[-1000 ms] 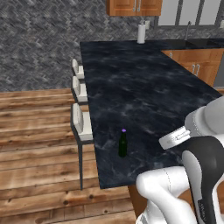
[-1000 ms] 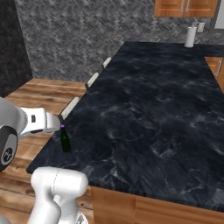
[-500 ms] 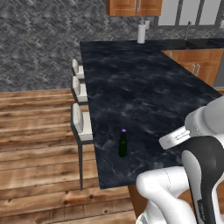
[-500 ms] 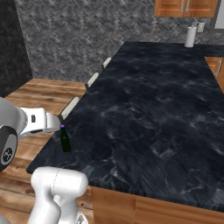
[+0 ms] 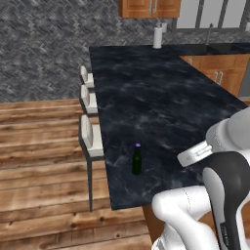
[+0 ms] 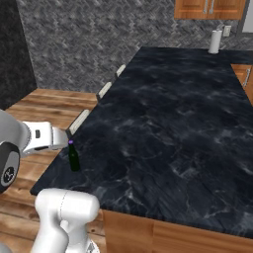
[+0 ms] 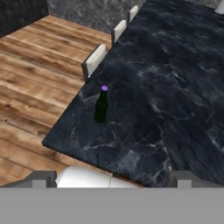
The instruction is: Get the candle and the beer from the cabinet and move them to the dining counter.
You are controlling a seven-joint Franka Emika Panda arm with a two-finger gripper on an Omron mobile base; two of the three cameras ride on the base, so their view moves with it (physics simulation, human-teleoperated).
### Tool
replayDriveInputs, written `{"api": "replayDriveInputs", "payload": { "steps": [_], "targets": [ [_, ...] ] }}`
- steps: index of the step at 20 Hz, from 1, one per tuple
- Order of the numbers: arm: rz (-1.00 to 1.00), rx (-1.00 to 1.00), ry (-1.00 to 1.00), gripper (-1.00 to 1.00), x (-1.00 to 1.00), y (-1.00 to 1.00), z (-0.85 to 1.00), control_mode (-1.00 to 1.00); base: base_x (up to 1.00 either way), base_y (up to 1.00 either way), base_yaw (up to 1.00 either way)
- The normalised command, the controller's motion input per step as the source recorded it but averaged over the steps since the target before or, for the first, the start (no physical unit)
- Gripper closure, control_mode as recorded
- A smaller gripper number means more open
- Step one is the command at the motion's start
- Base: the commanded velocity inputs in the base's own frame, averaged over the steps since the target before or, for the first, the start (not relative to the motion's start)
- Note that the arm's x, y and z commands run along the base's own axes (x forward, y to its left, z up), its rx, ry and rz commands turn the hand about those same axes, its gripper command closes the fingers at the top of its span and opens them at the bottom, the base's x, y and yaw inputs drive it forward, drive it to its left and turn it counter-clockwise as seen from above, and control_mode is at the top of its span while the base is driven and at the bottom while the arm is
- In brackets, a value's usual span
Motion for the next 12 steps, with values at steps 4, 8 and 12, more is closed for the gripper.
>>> {"api": "replayDriveInputs", "payload": {
  "steps": [4,8,12],
  "targets": [
    [0.0,0.0,0.0,-1.0,0.0,0.0,0.0,1.0,-0.58,-0.06,0.0],
    [0.0,0.0,0.0,-1.0,0.0,0.0,0.0,1.0,-0.68,-0.09,0.0],
    [0.0,0.0,0.0,-1.0,0.0,0.0,0.0,1.0,-0.65,-0.14,-0.04]
  ]
}}
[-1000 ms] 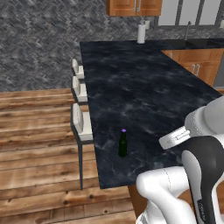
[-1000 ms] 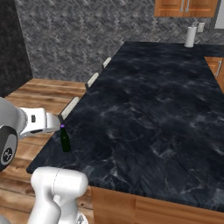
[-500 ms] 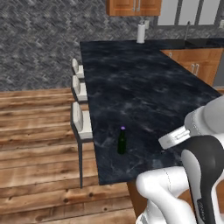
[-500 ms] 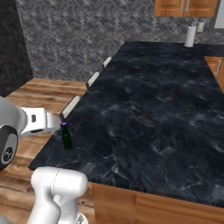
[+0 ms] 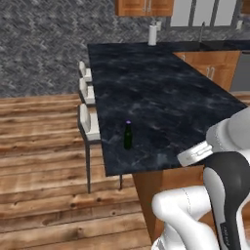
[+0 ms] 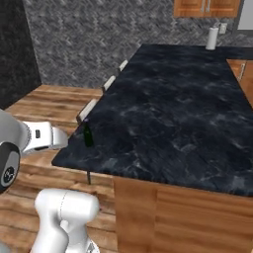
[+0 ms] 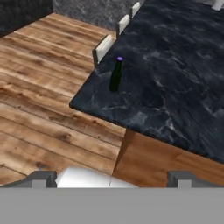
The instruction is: Get the candle and the beer from the cabinet and move them to the dining counter.
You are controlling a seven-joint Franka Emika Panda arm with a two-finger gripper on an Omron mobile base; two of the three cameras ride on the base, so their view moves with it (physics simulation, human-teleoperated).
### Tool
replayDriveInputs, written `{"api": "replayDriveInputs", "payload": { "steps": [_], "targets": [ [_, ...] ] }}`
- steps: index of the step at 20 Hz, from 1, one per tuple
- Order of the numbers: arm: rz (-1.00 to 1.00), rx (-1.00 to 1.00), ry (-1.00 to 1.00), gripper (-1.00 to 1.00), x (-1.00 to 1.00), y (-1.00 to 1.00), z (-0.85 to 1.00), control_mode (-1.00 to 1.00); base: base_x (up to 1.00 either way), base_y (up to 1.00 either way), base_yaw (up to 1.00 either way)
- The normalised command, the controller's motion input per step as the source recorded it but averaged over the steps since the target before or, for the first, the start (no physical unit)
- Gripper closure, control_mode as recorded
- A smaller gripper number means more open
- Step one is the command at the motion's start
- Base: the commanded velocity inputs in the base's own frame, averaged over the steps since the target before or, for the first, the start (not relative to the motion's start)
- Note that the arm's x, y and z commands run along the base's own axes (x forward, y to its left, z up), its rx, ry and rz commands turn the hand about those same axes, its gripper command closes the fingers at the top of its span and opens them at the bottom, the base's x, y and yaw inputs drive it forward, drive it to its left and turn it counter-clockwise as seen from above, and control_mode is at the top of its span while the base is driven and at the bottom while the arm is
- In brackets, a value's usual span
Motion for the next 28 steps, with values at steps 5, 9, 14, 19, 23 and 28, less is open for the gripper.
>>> {"api": "replayDriveInputs", "payload": {
  "steps": [5,9,14,19,23,28],
  "targets": [
    [0.0,0.0,0.0,-1.0,0.0,0.0,0.0,1.0,-0.12,-0.01,-0.75],
    [0.0,0.0,0.0,-1.0,0.0,0.0,0.0,1.0,0.0,0.06,-0.99],
    [0.0,0.0,0.0,-1.0,0.0,0.0,0.0,1.0,0.0,0.06,-1.0],
    [0.0,0.0,0.0,-1.0,0.0,0.0,0.0,1.0,0.0,0.06,-1.0],
    [0.0,0.0,0.0,-1.0,0.0,0.0,0.0,1.0,0.11,0.08,-0.87],
    [0.0,0.0,0.0,-1.0,0.0,0.0,0.0,1.0,0.56,0.1,-0.33]
  ]
}}
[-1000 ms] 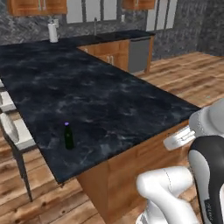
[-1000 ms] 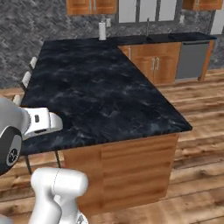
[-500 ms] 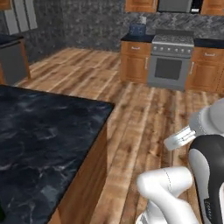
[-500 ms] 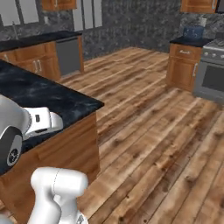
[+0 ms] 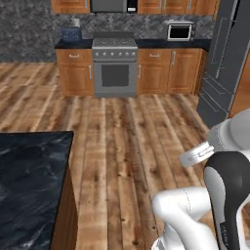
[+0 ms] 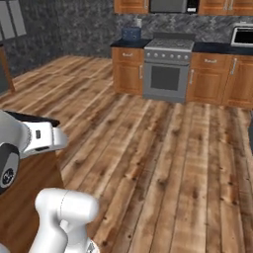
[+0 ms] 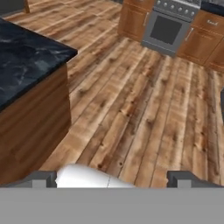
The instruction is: Get the candle and the beer from the cabinet and move them to the dining counter.
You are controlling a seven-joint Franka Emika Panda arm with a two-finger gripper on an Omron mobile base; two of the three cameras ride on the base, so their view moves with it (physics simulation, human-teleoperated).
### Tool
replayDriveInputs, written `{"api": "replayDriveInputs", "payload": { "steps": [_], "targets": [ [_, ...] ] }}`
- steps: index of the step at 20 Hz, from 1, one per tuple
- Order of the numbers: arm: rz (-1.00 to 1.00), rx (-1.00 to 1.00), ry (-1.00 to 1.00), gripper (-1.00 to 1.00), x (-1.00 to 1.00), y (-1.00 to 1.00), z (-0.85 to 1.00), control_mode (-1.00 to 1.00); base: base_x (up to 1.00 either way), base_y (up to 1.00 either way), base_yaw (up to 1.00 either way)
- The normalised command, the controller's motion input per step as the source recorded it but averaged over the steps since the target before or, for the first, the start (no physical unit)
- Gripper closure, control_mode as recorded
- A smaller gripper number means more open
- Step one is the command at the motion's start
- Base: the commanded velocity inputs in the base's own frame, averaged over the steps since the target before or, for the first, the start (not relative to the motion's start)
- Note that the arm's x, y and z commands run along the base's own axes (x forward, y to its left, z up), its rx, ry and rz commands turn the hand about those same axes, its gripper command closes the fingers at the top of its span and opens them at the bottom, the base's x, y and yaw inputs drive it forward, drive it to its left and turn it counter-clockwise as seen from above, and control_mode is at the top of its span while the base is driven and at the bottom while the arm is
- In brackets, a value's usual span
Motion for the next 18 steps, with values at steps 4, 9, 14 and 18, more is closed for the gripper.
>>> {"api": "replayDriveInputs", "payload": {
  "steps": [4,9,14,18],
  "targets": [
    [0.0,0.0,0.0,-1.0,0.0,0.0,0.0,1.0,0.66,0.16,-0.25],
    [0.0,0.0,0.0,-1.0,0.0,0.0,0.0,1.0,0.75,0.2,-0.16],
    [0.0,0.0,0.0,-1.0,0.0,0.0,0.0,1.0,0.78,0.19,-0.13],
    [0.0,0.0,0.0,-1.0,0.0,0.0,0.0,1.0,0.82,0.18,-0.11]
  ]
}}
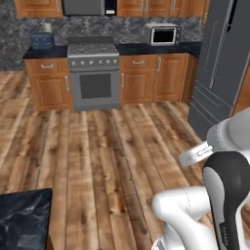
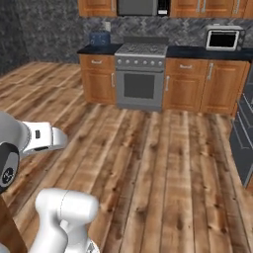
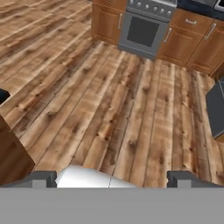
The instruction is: Get the candle and the beer from the cabinet and move them to the dining counter.
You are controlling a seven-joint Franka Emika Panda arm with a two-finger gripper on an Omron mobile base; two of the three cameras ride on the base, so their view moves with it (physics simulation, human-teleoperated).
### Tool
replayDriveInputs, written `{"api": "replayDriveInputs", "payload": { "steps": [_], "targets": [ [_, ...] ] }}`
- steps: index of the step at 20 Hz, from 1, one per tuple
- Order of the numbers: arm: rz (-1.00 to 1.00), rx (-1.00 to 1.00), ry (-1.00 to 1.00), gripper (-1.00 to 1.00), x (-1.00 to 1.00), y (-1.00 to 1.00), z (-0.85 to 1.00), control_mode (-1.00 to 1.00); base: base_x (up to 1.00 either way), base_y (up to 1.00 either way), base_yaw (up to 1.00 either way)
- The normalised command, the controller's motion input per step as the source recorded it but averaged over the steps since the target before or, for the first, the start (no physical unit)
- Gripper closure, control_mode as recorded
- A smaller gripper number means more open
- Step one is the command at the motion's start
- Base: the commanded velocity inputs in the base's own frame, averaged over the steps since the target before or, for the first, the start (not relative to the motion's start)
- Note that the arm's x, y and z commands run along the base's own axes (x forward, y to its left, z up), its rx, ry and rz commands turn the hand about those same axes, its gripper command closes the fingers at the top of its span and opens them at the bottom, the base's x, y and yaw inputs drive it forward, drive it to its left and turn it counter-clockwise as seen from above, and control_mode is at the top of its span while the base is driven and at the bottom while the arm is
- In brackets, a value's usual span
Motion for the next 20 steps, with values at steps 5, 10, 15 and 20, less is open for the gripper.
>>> {"api": "replayDriveInputs", "payload": {
  "steps": [5,10,15,20],
  "targets": [
    [0.0,0.0,0.0,-1.0,0.0,0.0,0.0,1.0,0.86,0.15,-0.05],
    [0.0,0.0,0.0,-1.0,0.0,0.0,0.0,1.0,0.88,0.16,-0.03],
    [0.0,0.0,0.0,-1.0,0.0,0.0,0.0,1.0,0.89,0.13,-0.01],
    [0.0,0.0,0.0,-1.0,0.0,0.0,0.0,1.0,0.89,0.12,-0.01]
  ]
}}
